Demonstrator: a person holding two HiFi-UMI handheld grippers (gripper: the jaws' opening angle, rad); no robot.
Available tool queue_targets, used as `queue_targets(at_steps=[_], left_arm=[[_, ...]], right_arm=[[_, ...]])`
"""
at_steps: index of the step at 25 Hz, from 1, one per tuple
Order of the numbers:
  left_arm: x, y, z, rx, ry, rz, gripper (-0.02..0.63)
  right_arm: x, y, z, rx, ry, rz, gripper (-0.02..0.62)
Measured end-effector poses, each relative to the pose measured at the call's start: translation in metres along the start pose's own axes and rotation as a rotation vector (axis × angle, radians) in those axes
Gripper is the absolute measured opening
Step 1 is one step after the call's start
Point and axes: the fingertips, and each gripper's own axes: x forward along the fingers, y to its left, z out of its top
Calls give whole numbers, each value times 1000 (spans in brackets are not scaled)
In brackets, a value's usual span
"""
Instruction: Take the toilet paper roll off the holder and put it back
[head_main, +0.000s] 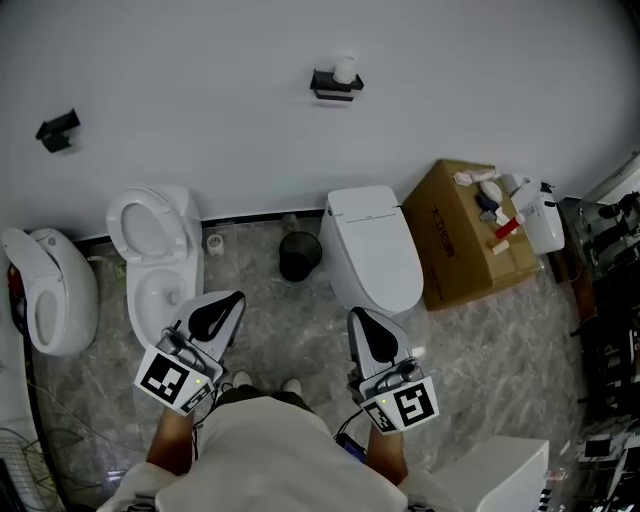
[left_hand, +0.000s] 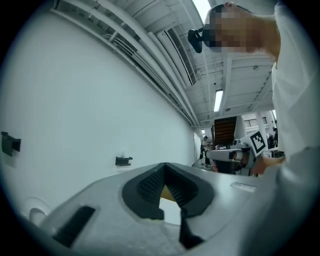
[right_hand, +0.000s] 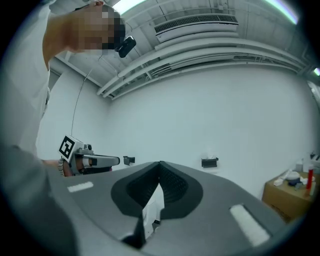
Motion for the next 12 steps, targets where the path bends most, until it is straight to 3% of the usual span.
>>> queue_targets(at_steps=[12], left_arm=[[7, -2, 2, -19, -3, -3, 5]], right_arm=[[-1, -14, 5, 38, -28, -15, 6]])
